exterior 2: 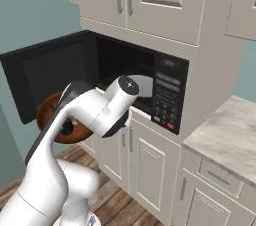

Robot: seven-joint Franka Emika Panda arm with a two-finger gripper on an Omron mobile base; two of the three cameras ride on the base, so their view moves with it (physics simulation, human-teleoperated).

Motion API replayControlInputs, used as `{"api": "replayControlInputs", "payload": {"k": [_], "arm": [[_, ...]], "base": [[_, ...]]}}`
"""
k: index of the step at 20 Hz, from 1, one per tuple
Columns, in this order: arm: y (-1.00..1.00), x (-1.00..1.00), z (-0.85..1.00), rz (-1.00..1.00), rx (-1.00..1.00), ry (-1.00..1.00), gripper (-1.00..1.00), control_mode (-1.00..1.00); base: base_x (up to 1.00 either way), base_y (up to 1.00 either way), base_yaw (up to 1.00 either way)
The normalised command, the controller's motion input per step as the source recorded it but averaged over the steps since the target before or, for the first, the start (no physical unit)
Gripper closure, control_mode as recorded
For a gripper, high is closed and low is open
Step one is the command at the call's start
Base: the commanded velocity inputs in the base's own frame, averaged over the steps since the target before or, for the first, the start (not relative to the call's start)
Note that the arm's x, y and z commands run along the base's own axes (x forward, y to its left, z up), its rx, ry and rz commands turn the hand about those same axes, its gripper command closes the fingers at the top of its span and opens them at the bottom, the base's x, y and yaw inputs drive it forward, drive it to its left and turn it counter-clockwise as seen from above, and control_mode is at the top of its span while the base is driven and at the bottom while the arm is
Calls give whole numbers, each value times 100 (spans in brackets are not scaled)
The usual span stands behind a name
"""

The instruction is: Place the bowl containing the mushroom and eggplant in the microwave. Close the microwave door and press the start button to microwave the meal.

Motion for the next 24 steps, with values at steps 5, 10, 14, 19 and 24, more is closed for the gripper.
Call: {"api": "replayControlInputs", "payload": {"k": [5, 10, 14, 19, 24], "arm": [[0, 0, 0, 0, 0, 0, 100, 100], [0, 0, 0, 0, 0, 0, 100, 100], [0, 0, 0, 0, 0, 0, 100, 100], [0, 0, 0, 0, 0, 0, 100, 100], [0, 0, 0, 0, 0, 0, 100, 100]], "base": [[38, 32, -46], [15, 36, -57], [0, 72, -38], [-1, 49, -5], [-17, -1, 0]]}}
